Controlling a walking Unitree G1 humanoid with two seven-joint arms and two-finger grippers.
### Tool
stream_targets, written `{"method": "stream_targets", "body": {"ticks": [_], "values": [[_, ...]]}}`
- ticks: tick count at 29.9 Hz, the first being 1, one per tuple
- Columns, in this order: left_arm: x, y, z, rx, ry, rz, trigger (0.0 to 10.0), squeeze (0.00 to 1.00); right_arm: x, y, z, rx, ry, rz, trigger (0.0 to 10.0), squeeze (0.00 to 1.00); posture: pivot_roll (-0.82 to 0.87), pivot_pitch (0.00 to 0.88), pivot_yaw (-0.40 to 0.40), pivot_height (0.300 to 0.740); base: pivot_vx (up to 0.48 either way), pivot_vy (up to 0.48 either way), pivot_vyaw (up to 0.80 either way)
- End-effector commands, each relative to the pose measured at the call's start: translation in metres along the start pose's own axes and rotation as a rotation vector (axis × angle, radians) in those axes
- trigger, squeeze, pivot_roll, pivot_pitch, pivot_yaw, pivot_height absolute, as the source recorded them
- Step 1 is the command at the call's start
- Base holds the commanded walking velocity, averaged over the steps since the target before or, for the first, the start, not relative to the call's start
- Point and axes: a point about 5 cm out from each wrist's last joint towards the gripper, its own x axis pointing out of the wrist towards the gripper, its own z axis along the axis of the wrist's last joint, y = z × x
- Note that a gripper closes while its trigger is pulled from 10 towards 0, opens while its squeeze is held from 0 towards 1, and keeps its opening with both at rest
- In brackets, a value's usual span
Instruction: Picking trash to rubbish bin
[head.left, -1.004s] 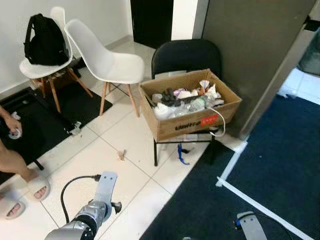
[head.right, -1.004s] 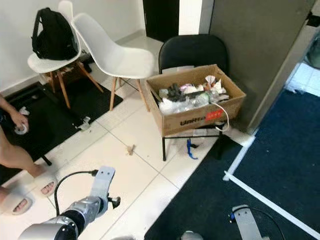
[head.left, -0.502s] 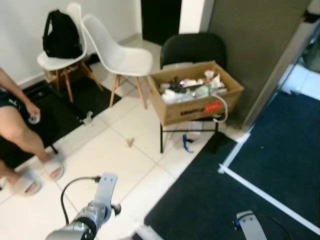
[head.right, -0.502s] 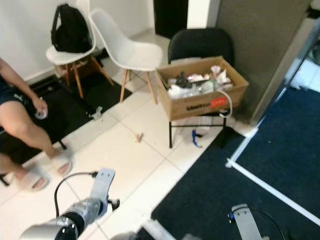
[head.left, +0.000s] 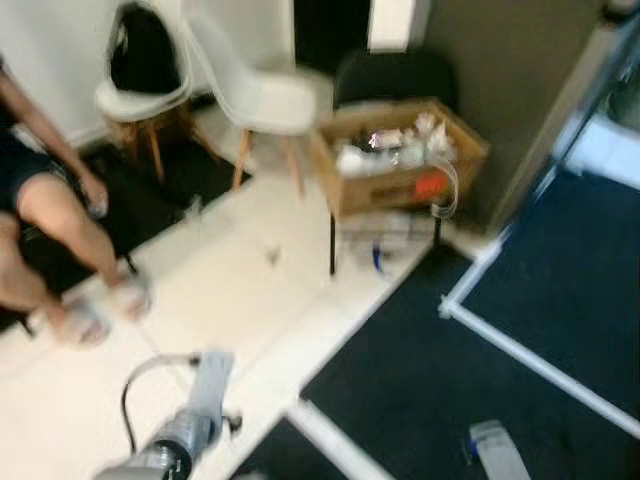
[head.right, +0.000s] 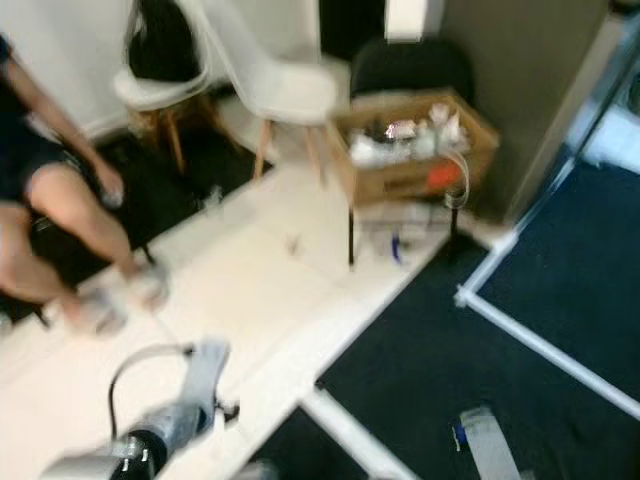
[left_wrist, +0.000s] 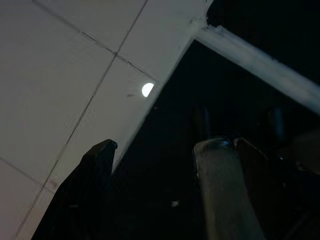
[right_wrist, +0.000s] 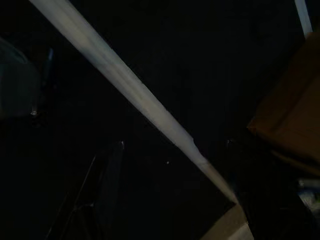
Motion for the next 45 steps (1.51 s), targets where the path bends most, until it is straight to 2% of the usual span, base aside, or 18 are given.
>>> {"method": "stream_targets", "body": {"ticks": [1, 8, 11, 19, 21, 22, 26, 27, 28, 30, 31, 34, 37, 41, 42, 43, 44, 45], "values": [[0.0, 0.0, -0.001, 0.004, 0.006, 0.001, 10.0, 0.0, 0.0, 0.002, 0.0, -0.007, 0.003, 0.008, 10.0, 0.0, 0.0, 0.0, -0.008, 0.74, -0.368, 0.0, 0.0], [0.0, -0.001, 0.006, -0.004, -0.012, 0.008, 10.0, 0.0, 0.001, -0.003, 0.011, 0.006, -0.02, -0.007, 10.0, 0.0, 0.0, 0.0, -0.017, 0.74, -0.359, 0.0, 0.0], [0.0, 0.002, 0.009, -0.039, -0.023, 0.026, 10.0, 0.0, 0.001, -0.002, 0.017, 0.004, -0.03, -0.005, 10.0, 0.0, -0.01, 0.0, -0.01, 0.74, -0.346, 0.0, 0.0], [-0.005, 0.032, -0.001, -0.062, -0.015, 0.122, 10.0, 0.0, 0.0, 0.022, 0.026, 0.081, -0.041, 0.038, 10.0, 0.0, -0.03, 0.0, 0.07, 0.74, -0.08, 0.0, 0.0], [-0.006, 0.037, -0.004, -0.079, -0.013, 0.137, 10.0, 0.0, 0.0, 0.026, 0.025, 0.11, -0.04, 0.044, 10.0, 0.0, -0.04, 0.0, 0.076, 0.74, 0.0, 0.0, 0.0], [-0.007, 0.041, -0.006, -0.067, -0.01, 0.152, 10.0, 0.0, 0.0, 0.028, 0.024, 0.121, -0.042, 0.046, 10.0, 0.0, -0.06, 0.0, 0.104, 0.74, 0.0, 0.0, 0.0], [-0.009, 0.049, -0.01, -0.048, -0.006, 0.174, 10.0, 0.0, 0.0, 0.03, 0.026, 0.134, -0.063, 0.049, 10.0, 0.0, -0.11, 0.0, 0.11, 0.74, 0.0, 0.0, 0.0], [-0.01, 0.05, -0.001, -0.033, -0.049, 0.173, 10.0, 0.0, 0.0, 0.015, 0.049, 0.157, -0.159, 0.034, 10.0, 0.0, -0.15, 0.0, 0.106, 0.74, 0.0, 0.0, 0.0], [-0.01, 0.05, -0.001, -0.033, -0.049, 0.173, 10.0, 0.0, 0.0, 0.015, 0.049, 0.157, -0.159, 0.034, 10.0, 0.0, -0.15, 0.0, 0.106, 0.74, 0.0, 0.0, 0.0], [-0.01, 0.049, 0.01, -0.009, -0.099, 0.168, 10.0, 0.0, -0.002, -0.002, 0.074, 0.216, -0.255, 0.01, 10.0, 0.0, -0.19, 0.0, 0.122, 0.74, 0.0, 0.0, 0.0], [-0.01, 0.049, 0.01, -0.009, -0.099, 0.168, 10.0, 0.0, -0.002, -0.002, 0.074, 0.216, -0.255, 0.01, 10.0, 0.0, -0.19, 0.0, 0.122, 0.74, 0.0, 0.0, 0.0], [-0.007, 0.035, 0.019, -0.046, -0.144, 0.152, 10.0, 0.0, -0.012, -0.04, 0.111, 0.428, -0.443, -0.018, 10.0, 0.0, -0.14, 0.0, 0.126, 0.74, 0.0, 0.0, 0.0], [-0.004, 0.019, 0.026, 0.006, -0.173, 0.115, 10.0, 0.0, -0.019, -0.064, 0.123, 0.492, -0.537, -0.052, 10.0, 0.0, -0.14, 0.0, 0.109, 0.74, 0.0, 0.0, 0.0], [-0.002, 0.005, 0.03, 0.02, -0.208, 0.125, 10.0, 0.0, -0.024, -0.074, 0.133, 0.518, -0.605, -0.079, 10.0, 0.0, -0.12, 0.0, 0.064, 0.74, 0.0, 0.0, 0.0], [-0.005, 0.016, 0.024, -0.026, -0.237, 0.15, 10.0, 0.0, -0.029, -0.082, 0.14, 0.546, -0.661, -0.084, 10.0, 0.0, -0.09, 0.0, 0.032, 0.74, 0.0, 0.0, 0.0], [-0.01, 0.038, 0.023, -0.038, -0.261, 0.169, 10.0, 0.0, -0.032, -0.085, 0.146, 0.554, -0.696, -0.083, 10.0, 0.0, -0.09, 0.0, 0.032, 0.74, 0.0, 0.0, 0.0], [-0.01, 0.038, 0.023, -0.038, -0.261, 0.169, 10.0, 0.0, -0.032, -0.085, 0.146, 0.554, -0.696, -0.083, 10.0, 0.0, -0.09, 0.0, 0.032, 0.74, 0.0, 0.0, 0.0], [-0.015, 0.053, 0.029, -0.033, -0.295, 0.183, 10.0, 0.0, -0.036, -0.088, 0.154, 0.569, -0.737, -0.081, 10.0, 0.0, -0.06, 0.0, 0.019, 0.74, 0.0, 0.0, 0.0]]}}
